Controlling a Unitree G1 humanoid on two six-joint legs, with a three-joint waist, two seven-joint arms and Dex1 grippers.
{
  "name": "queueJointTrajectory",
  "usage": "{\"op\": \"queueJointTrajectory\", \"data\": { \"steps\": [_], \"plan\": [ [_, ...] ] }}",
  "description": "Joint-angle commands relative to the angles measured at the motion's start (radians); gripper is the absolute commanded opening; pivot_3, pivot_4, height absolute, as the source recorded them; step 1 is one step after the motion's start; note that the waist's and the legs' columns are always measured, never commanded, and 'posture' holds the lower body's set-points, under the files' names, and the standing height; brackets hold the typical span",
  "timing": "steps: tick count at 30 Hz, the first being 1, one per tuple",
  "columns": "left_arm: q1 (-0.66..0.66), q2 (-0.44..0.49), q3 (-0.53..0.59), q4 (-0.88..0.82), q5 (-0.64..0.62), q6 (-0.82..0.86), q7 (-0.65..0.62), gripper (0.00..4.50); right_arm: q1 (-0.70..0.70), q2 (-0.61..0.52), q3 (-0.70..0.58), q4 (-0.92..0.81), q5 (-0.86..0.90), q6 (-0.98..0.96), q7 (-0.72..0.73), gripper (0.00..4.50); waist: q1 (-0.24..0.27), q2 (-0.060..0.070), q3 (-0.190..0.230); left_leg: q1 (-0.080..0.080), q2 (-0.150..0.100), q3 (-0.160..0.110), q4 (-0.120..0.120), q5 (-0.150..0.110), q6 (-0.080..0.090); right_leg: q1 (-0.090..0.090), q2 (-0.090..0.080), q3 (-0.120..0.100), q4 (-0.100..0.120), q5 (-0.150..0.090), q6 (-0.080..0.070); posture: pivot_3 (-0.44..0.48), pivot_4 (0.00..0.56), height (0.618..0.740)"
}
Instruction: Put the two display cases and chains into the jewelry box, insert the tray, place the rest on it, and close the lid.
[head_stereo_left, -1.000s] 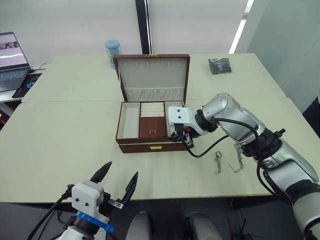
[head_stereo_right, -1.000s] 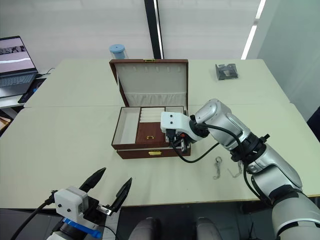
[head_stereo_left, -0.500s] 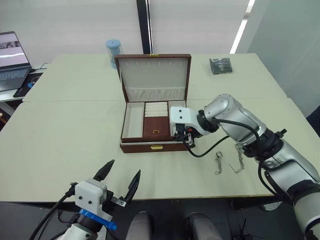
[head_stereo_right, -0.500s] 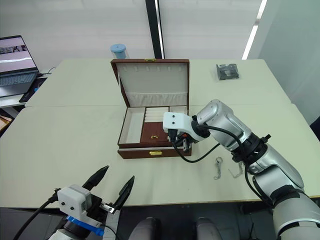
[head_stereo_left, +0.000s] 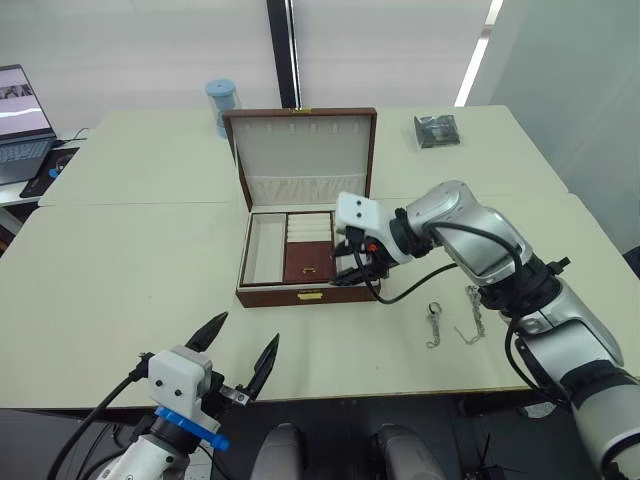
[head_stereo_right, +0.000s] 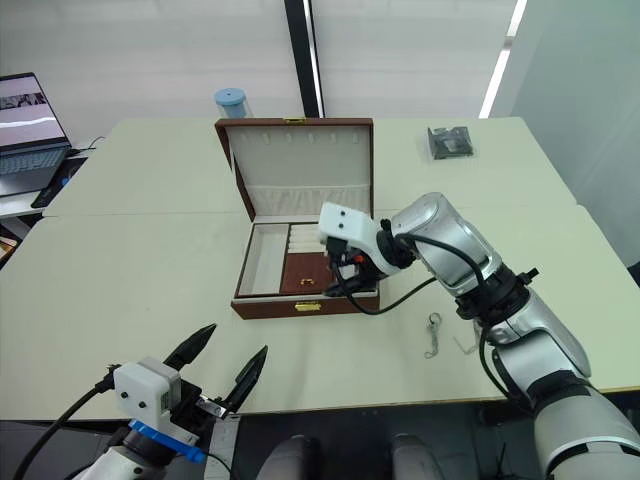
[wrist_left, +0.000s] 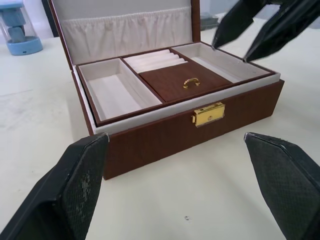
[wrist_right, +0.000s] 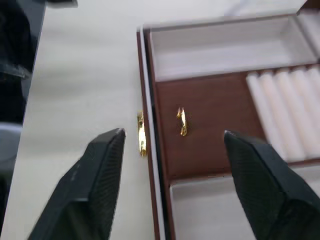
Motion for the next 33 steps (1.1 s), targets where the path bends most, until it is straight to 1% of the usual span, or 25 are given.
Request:
{"op": "queueJointTrajectory", "data": {
  "steps": [1,2,4,6,7,10,12,14,18,21,24,27,30,33],
  "plan": [
    [-0.026,0.025,0.029,-0.041,-0.034,0.028,-0.009,4.50,0.067,0.080,-0.135,0.050,0.041,-0.163,-0.124,3.49,0.000,-0.001,-0.001,0.000,0.000,0.000,0.000,0.000,0.000,0.000,0.000,0.000,0.000,0.000,0.000,0.000,0.150,0.740],
    [-0.037,0.032,0.034,-0.039,-0.041,0.036,-0.011,4.50,0.090,0.108,-0.159,0.073,0.048,-0.218,-0.149,3.36,0.000,-0.001,-0.001,0.000,0.000,0.000,0.000,0.000,0.000,0.000,0.000,0.000,0.000,0.000,0.000,0.000,0.150,0.740],
    [-0.052,0.041,0.040,-0.035,-0.050,0.049,-0.020,4.50,0.124,0.156,-0.191,0.110,0.067,-0.286,-0.180,2.74,0.000,-0.002,-0.001,0.000,-0.001,0.001,0.000,0.000,0.000,0.000,0.000,0.000,0.000,0.000,0.000,0.000,0.150,0.740],
    [-0.071,0.053,0.045,-0.029,-0.058,0.060,-0.031,4.50,0.156,0.196,-0.187,0.174,0.057,-0.355,-0.201,2.10,0.000,-0.001,-0.001,0.000,0.000,0.001,0.000,0.000,0.000,0.000,0.000,0.001,0.000,0.000,0.000,0.000,0.150,0.740],
    [-0.079,0.057,0.049,-0.025,-0.062,0.064,-0.035,4.50,0.166,0.212,-0.183,0.207,0.048,-0.380,-0.215,1.85,0.000,-0.001,-0.001,0.000,0.000,0.001,0.000,0.000,0.000,0.000,0.000,0.001,0.000,0.000,0.000,0.000,0.150,0.740],
    [-0.107,0.070,0.073,-0.007,-0.073,0.067,-0.045,4.50,0.168,0.237,-0.165,0.303,0.011,-0.441,-0.252,1.04,-0.001,-0.001,-0.001,0.000,0.000,0.001,0.000,0.000,0.000,0.000,0.000,0.001,0.001,0.000,0.000,0.000,0.150,0.740],
    [-0.121,0.077,0.085,0.007,-0.079,0.066,-0.053,4.50,0.163,0.238,-0.155,0.336,-0.003,-0.453,-0.260,0.47,0.000,-0.001,-0.001,0.000,0.000,0.001,0.000,0.000,0.000,-0.001,0.000,0.001,0.001,0.000,0.000,0.000,0.150,0.740],
    [-0.133,0.079,0.090,0.018,-0.081,0.066,-0.059,4.50,0.164,0.231,-0.138,0.361,-0.025,-0.464,-0.259,0.01,0.000,-0.001,-0.001,0.000,0.000,0.001,0.000,0.000,0.000,-0.001,0.000,0.001,0.001,0.000,0.000,0.000,0.150,0.740],
    [-0.156,0.076,0.085,0.035,-0.077,0.065,-0.068,4.50,0.179,0.218,-0.109,0.394,-0.059,-0.477,-0.250,0.01,0.000,-0.001,-0.001,0.000,0.000,0.002,0.000,0.000,0.000,-0.001,0.000,0.001,0.001,0.000,0.000,0.000,0.150,0.740],
    [-0.160,0.075,0.086,0.043,-0.077,0.061,-0.073,4.50,0.182,0.227,-0.129,0.389,-0.041,-0.476,-0.252,0.01,0.000,-0.001,-0.001,0.001,0.000,0.001,0.000,0.000,0.000,0.000,0.000,0.001,0.002,0.000,0.000,0.000,0.150,0.740],
    [-0.172,0.078,0.095,0.056,-0.081,0.063,-0.083,4.50,0.166,0.241,-0.176,0.376,0.005,-0.461,-0.253,0.01,0.000,-0.001,-0.001,0.001,0.000,0.001,0.000,0.000,0.000,0.000,0.000,0.001,0.002,0.000,0.000,0.000,0.150,0.740],
    [-0.189,0.086,0.103,0.059,-0.091,0.077,-0.087,4.50,0.147,0.249,-0.271,0.333,0.095,-0.413,-0.264,0.01,0.000,-0.001,-0.001,0.001,0.000,0.001,0.000,0.000,0.000,0.000,0.000,0.001,0.002,0.000,0.000,0.000,0.150,0.740],
    [-0.205,0.105,0.130,0.062,-0.137,0.122,-0.093,4.50,0.160,0.217,-0.341,0.262,0.154,-0.402,-0.261,0.01,0.001,-0.001,-0.001,0.000,0.000,0.001,0.000,0.000,0.000,0.000,0.000,0.001,0.002,0.000,0.000,0.000,0.150,0.740],
    [-0.230,0.155,0.183,0.082,-0.207,0.217,-0.100,4.50,0.222,0.130,-0.392,0.152,0.211,-0.353,-0.225,0.62,0.005,-0.001,-0.001,0.000,0.000,0.000,0.000,0.000,0.000,0.000,0.000,0.000,0.001,0.000,0.000,0.000,0.150,0.740]
  ]
}}
